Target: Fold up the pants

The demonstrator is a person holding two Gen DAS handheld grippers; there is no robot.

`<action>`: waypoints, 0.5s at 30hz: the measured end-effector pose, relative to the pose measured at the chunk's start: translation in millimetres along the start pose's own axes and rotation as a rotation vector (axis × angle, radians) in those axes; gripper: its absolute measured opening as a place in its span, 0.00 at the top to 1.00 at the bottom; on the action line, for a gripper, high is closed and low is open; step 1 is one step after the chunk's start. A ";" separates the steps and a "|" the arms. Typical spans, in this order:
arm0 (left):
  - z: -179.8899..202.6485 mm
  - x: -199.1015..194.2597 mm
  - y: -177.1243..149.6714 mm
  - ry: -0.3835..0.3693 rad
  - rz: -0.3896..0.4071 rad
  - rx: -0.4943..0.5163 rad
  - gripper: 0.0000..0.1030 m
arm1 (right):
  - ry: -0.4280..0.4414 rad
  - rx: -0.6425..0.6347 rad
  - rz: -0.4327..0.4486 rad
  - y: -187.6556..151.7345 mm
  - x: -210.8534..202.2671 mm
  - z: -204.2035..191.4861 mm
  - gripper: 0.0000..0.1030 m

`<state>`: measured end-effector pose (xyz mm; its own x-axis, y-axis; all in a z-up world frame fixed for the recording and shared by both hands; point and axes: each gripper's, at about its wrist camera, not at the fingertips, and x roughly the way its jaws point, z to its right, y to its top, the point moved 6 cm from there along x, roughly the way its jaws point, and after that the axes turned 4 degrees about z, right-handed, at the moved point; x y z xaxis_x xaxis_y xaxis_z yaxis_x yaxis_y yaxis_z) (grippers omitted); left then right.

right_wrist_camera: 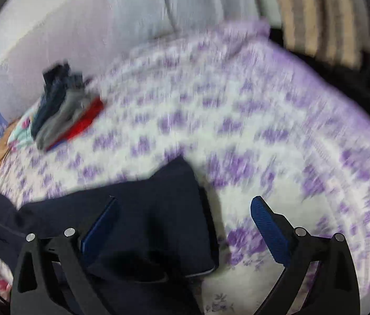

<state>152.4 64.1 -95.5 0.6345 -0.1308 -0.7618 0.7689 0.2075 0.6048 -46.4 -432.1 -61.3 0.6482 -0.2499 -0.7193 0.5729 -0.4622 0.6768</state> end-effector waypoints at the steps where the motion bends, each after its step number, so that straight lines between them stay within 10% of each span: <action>1: 4.4 0.0 1.4 -0.007 0.016 0.017 0.24 | 0.037 -0.005 -0.048 -6.5 9.6 -1.8 0.48; 3: 12.0 -8.8 5.5 0.005 0.061 0.054 0.46 | 0.084 -0.002 -0.080 -13.1 16.5 -6.5 0.87; 6: 13.3 -28.4 18.7 -0.047 0.122 0.043 0.82 | 0.110 -0.020 0.072 12.1 -16.1 -13.6 0.92; 15: 30.4 -51.7 46.2 -0.124 0.178 0.060 0.83 | 0.241 0.056 0.178 51.5 -43.3 -17.4 0.93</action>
<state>157.5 50.9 -21.2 0.7628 -0.2161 -0.6095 0.6447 0.1807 0.7428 -36.2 -430.2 7.4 0.8398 -0.1252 -0.5282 0.4156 -0.4775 0.7741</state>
